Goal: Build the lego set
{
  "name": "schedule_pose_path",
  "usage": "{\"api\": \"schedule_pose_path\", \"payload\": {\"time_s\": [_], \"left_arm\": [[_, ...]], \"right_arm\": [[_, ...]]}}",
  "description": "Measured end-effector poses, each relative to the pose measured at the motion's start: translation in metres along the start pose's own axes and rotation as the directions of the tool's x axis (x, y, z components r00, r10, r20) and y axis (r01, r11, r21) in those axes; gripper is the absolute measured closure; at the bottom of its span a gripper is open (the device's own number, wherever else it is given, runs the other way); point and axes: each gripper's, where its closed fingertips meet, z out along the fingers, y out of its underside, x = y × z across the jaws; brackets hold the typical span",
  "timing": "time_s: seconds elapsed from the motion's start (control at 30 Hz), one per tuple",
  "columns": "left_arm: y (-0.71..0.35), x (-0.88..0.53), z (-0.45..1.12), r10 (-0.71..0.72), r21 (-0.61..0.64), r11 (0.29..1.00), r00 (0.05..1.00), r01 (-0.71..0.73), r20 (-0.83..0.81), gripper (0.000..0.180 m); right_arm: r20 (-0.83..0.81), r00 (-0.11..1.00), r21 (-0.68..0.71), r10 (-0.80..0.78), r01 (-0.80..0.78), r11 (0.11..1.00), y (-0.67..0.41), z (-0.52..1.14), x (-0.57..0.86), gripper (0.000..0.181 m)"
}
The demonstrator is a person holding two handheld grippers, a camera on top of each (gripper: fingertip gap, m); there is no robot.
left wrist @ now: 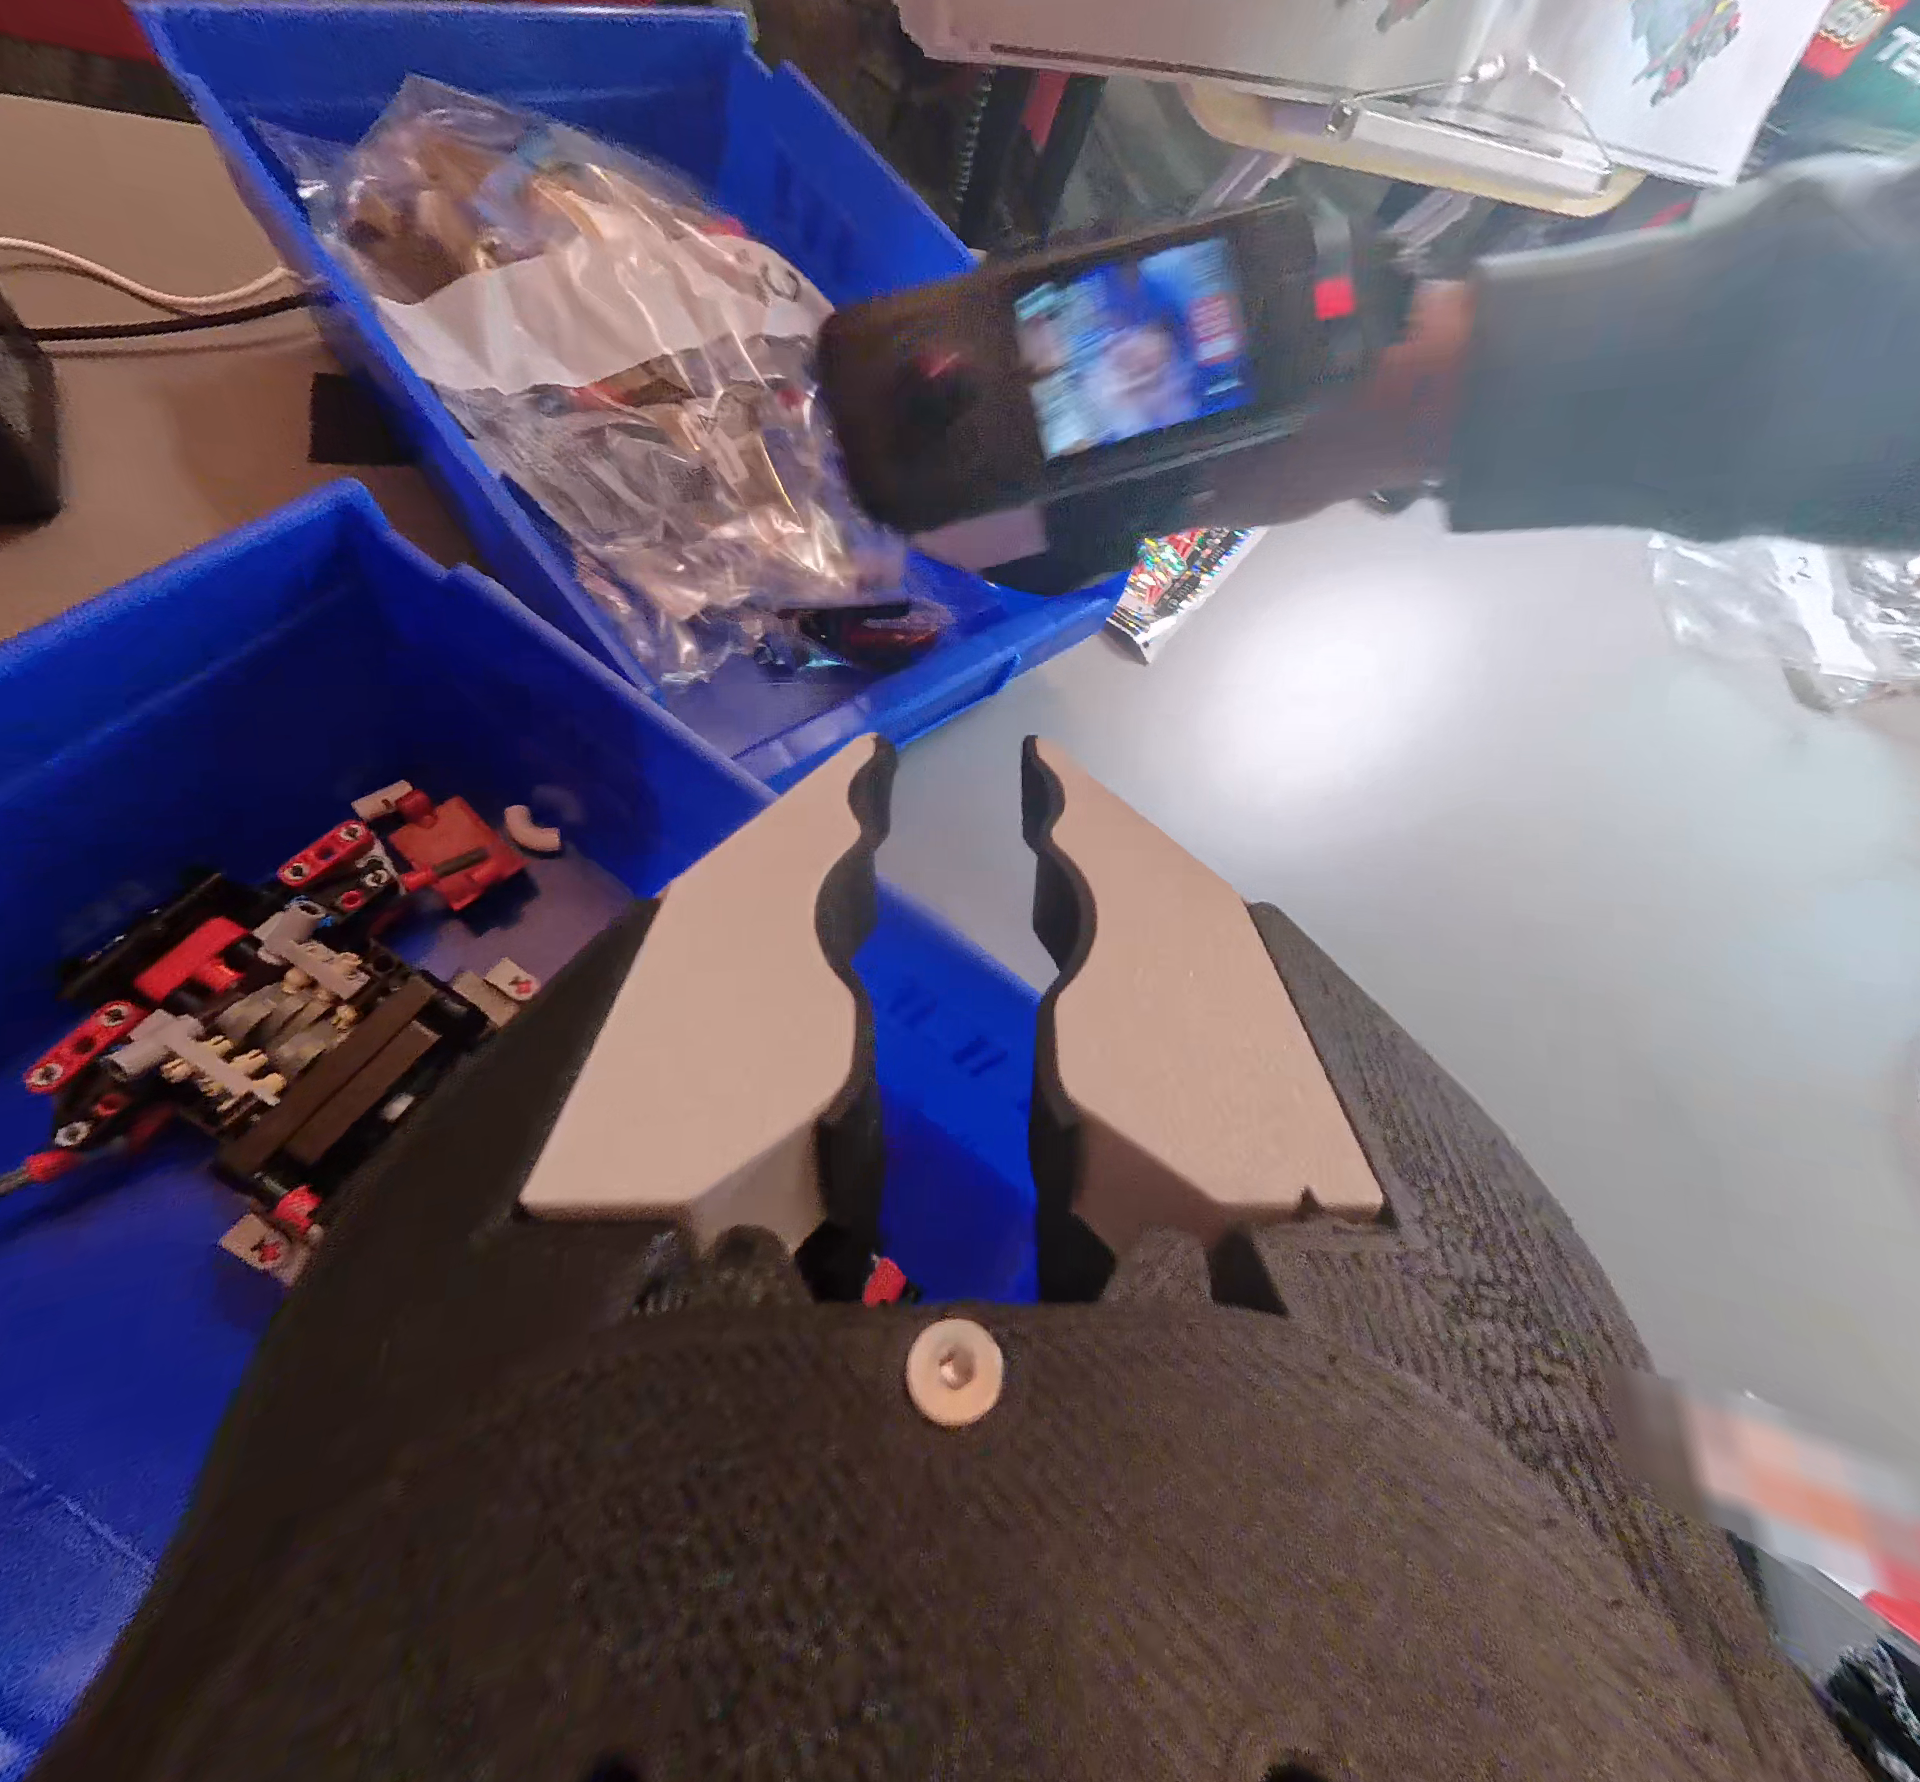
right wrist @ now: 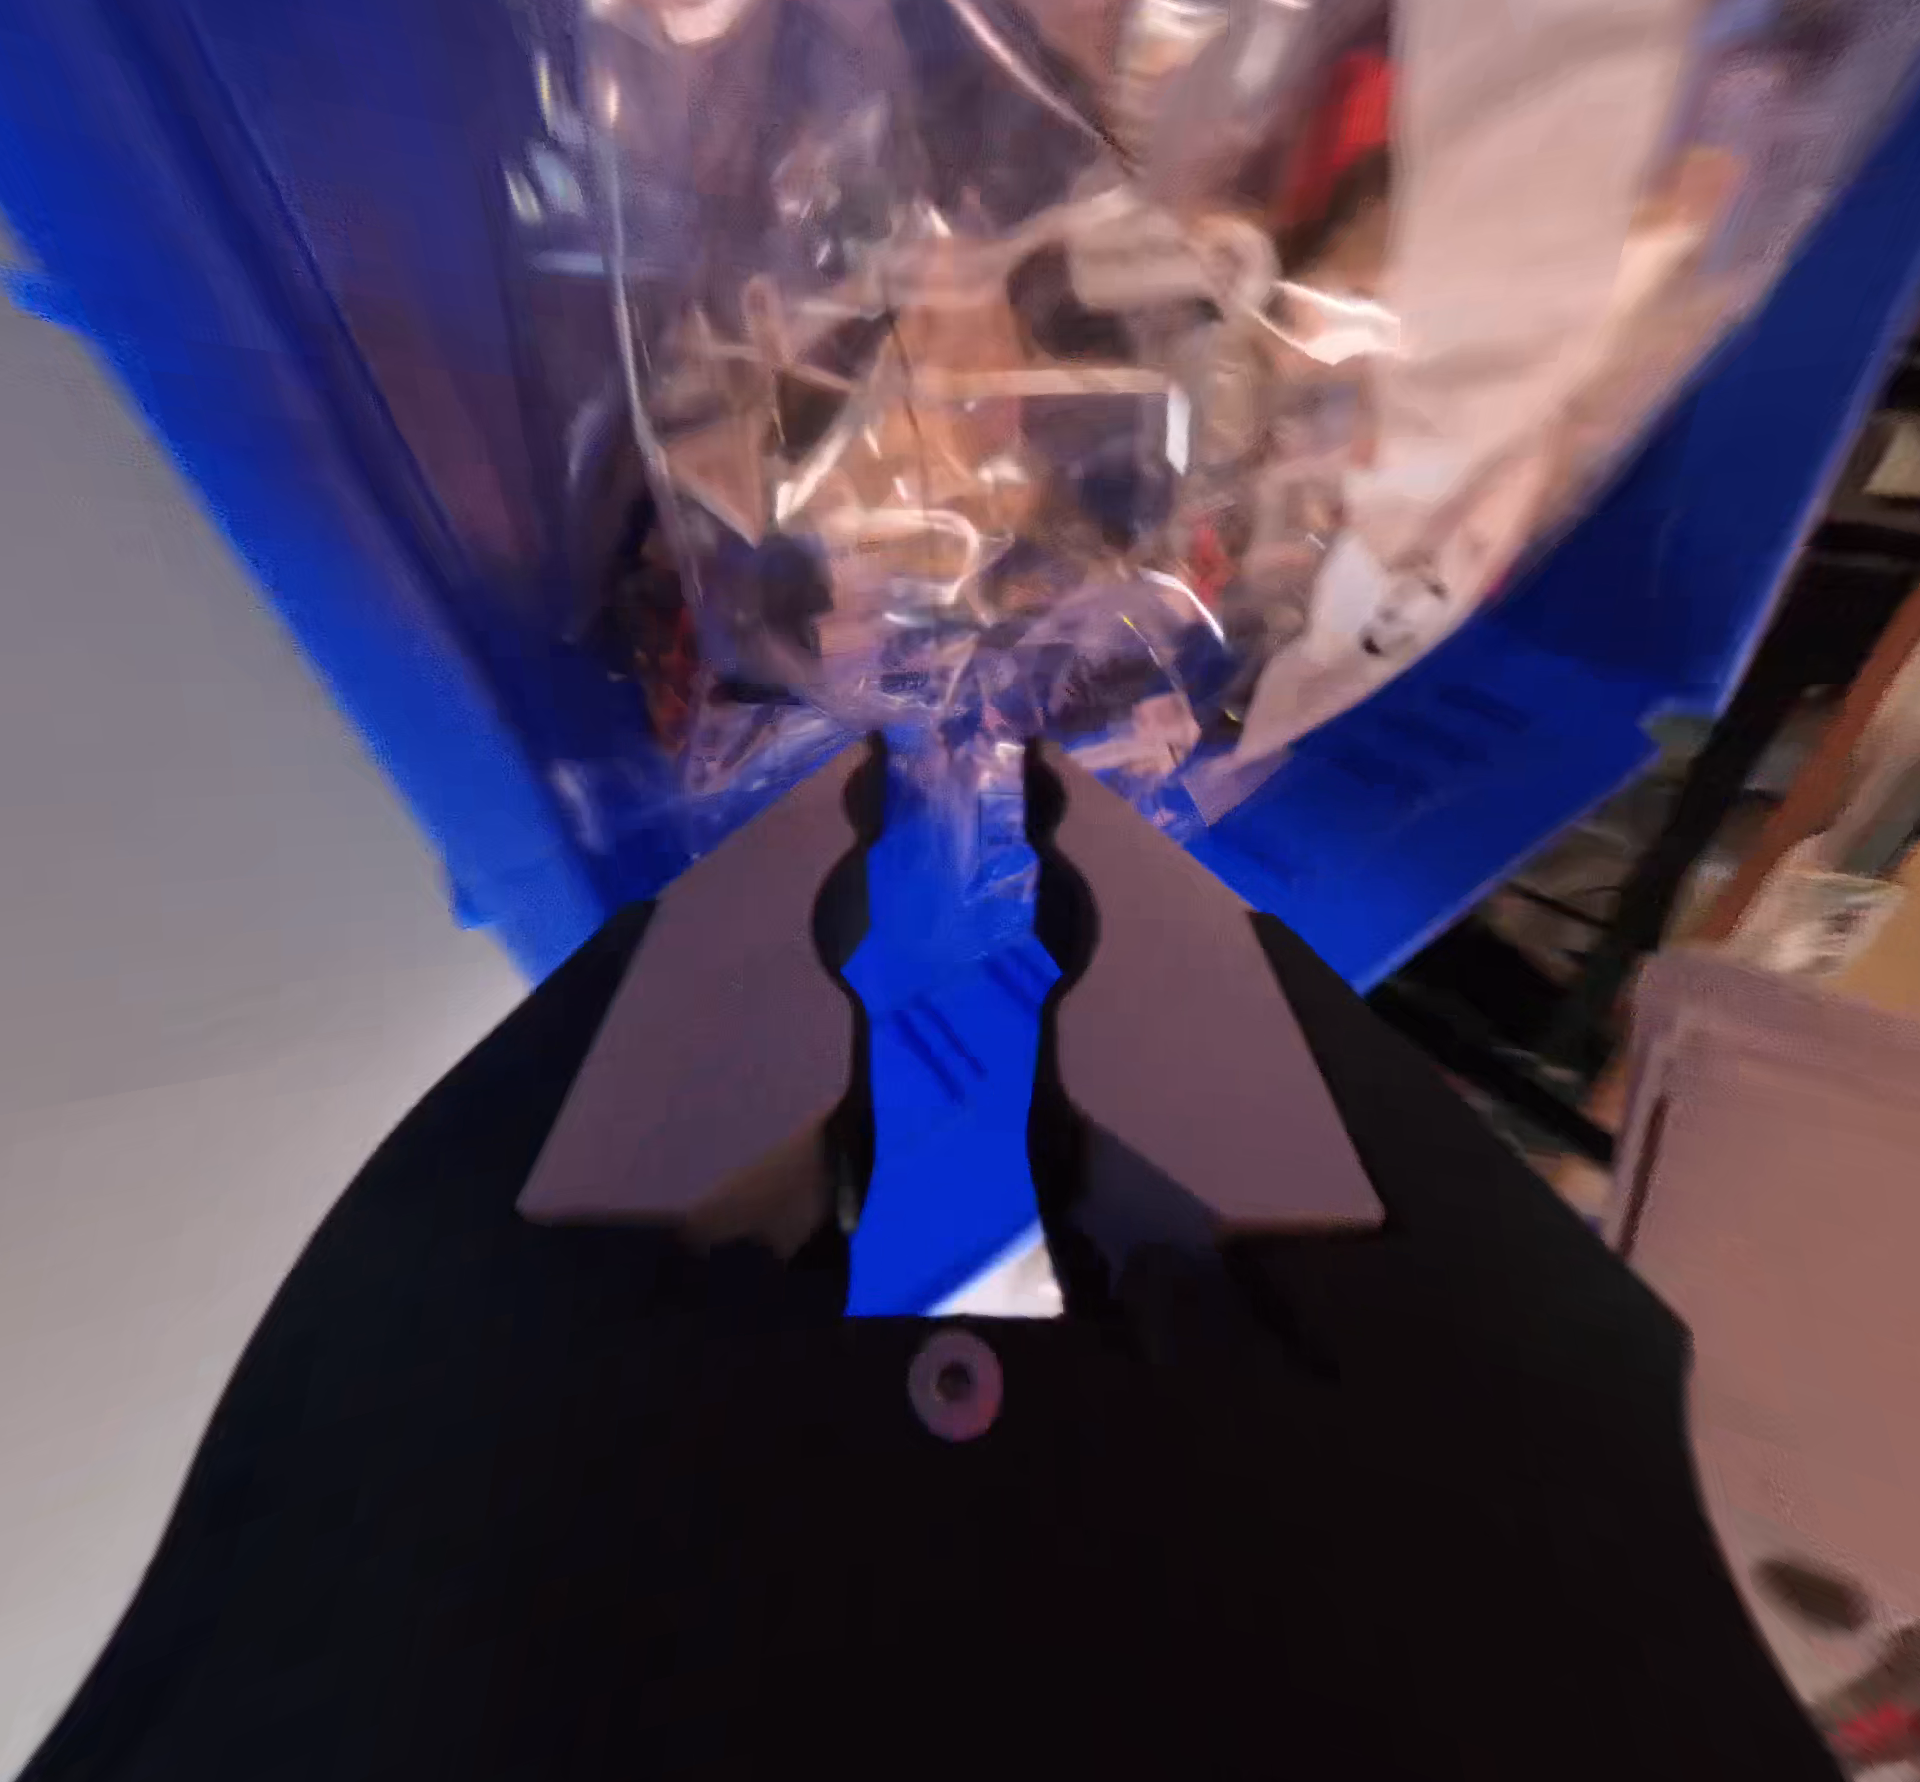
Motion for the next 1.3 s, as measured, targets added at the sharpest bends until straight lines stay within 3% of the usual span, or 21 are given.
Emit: {"api": "schedule_pose_path", "payload": {"time_s": [0.03,0.07,0.2,0.33,0.37,0.43,0.57,0.73,0.83,0.97,1.07,1.17,1.3], "left_arm": [[-0.001,-0.002,0.0,-0.006,0.002,1.0,1.0,0.006,0.011,0.152],[-0.001,-0.004,0.0,-0.014,0.003,1.0,1.0,0.014,0.019,0.149],[0.005,-0.007,0.002,-0.014,-0.003,1.0,0.999,0.014,0.047,0.144],[0.004,0.006,0.008,0.011,0.013,1.0,0.999,-0.012,0.046,0.142],[0.002,0.013,0.01,0.016,0.019,1.0,0.999,-0.017,0.039,0.142],[-0.002,0.031,0.015,0.023,0.031,0.999,1.0,-0.023,0.013,0.141],[-0.002,0.078,0.016,0.009,0.02,1.0,0.998,-0.008,-0.063,0.14],[0.013,0.122,0.003,0.046,-0.032,0.998,0.993,-0.049,-0.106,0.141],[0.022,0.132,-0.008,0.069,-0.052,0.996,0.993,-0.074,-0.101,0.142],[0.033,0.132,-0.017,0.089,-0.066,0.993,0.994,-0.094,-0.069,0.144],[0.032,0.13,-0.019,0.073,-0.051,0.996,0.996,-0.075,-0.048,0.145],[0.027,0.129,-0.019,0.065,-0.033,0.997,0.997,-0.066,-0.034,0.145],[0.023,0.127,-0.015,0.045,-0.024,0.999,0.999,-0.046,-0.03,0.145]], "right_arm": [[0.025,0.994,0.071,0.106,-0.108,0.992,-0.002,-0.016,-0.002,0.14],[0.064,0.972,0.148,0.228,-0.235,0.961,-0.002,-0.035,-0.005,0.126],[0.227,0.758,0.343,0.612,-0.65,0.678,0.03,-0.105,-0.029,0.116],[0.348,0.337,0.269,0.875,-0.93,0.251,0.106,-0.127,-0.083,0.1],[0.346,0.243,0.231,0.906,-0.958,0.169,0.126,-0.125,-0.1,0.098],[0.314,0.146,0.175,0.938,-0.98,0.094,0.157,-0.112,-0.13,0.095],[0.283,0.233,0.1,0.93,-0.972,0.213,0.171,-0.071,-0.146,0.086],[0.201,0.651,0.193,0.732,-0.759,0.622,0.141,-0.023,-0.098,0.095],[0.191,0.784,0.255,0.59,-0.62,0.742,0.12,-0.009,-0.07,0.11],[0.278,0.817,0.24,0.506,-0.569,0.787,0.108,0.003,-0.06,0.14],[0.222,0.85,0.22,0.477,-0.521,0.825,0.117,0.009,-0.054,0.177],[0.172,0.863,0.263,0.476,-0.506,0.822,0.121,0.0,-0.05,0.181],[0.163,0.806,0.334,0.57,-0.588,0.736,0.131,-0.034,-0.04,0.181]]}}
